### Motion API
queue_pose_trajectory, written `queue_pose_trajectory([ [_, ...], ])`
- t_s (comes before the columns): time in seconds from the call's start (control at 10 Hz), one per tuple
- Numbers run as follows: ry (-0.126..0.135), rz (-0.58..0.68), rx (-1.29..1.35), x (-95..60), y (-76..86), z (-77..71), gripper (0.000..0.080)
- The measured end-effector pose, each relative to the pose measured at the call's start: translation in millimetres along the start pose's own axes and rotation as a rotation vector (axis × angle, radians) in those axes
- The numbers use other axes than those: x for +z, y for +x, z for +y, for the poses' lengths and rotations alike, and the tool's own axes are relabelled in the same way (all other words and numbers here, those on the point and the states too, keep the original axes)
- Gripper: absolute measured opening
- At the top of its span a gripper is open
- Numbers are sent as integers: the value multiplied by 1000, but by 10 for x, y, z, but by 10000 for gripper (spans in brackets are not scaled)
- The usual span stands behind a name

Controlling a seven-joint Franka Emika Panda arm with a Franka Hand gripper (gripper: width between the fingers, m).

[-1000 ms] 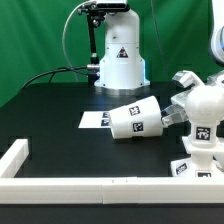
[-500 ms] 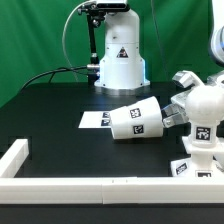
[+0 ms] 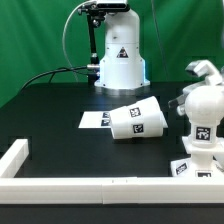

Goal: Assemble lamp

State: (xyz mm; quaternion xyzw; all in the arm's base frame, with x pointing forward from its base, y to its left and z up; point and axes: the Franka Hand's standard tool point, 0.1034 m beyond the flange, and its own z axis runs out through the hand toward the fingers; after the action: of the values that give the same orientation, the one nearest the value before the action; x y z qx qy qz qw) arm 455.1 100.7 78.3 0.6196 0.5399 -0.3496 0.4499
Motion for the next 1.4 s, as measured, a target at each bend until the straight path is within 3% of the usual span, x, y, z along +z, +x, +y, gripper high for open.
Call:
queue_pose_trajectory([
  [0.4,61,-21,22,208,-755,354,699],
  [0.6,99,-31,38,461,-1087,526,699],
  [0.7,111,-41,40,569,-1143,552,699],
  [1.1,109,-37,33,532,-1103,530,699],
  [1.2,137,-33,51,543,-1117,504,699],
  [1.3,274,2,153,568,-1215,493,699],
  [1.4,334,2,198,638,-1352,577,699],
])
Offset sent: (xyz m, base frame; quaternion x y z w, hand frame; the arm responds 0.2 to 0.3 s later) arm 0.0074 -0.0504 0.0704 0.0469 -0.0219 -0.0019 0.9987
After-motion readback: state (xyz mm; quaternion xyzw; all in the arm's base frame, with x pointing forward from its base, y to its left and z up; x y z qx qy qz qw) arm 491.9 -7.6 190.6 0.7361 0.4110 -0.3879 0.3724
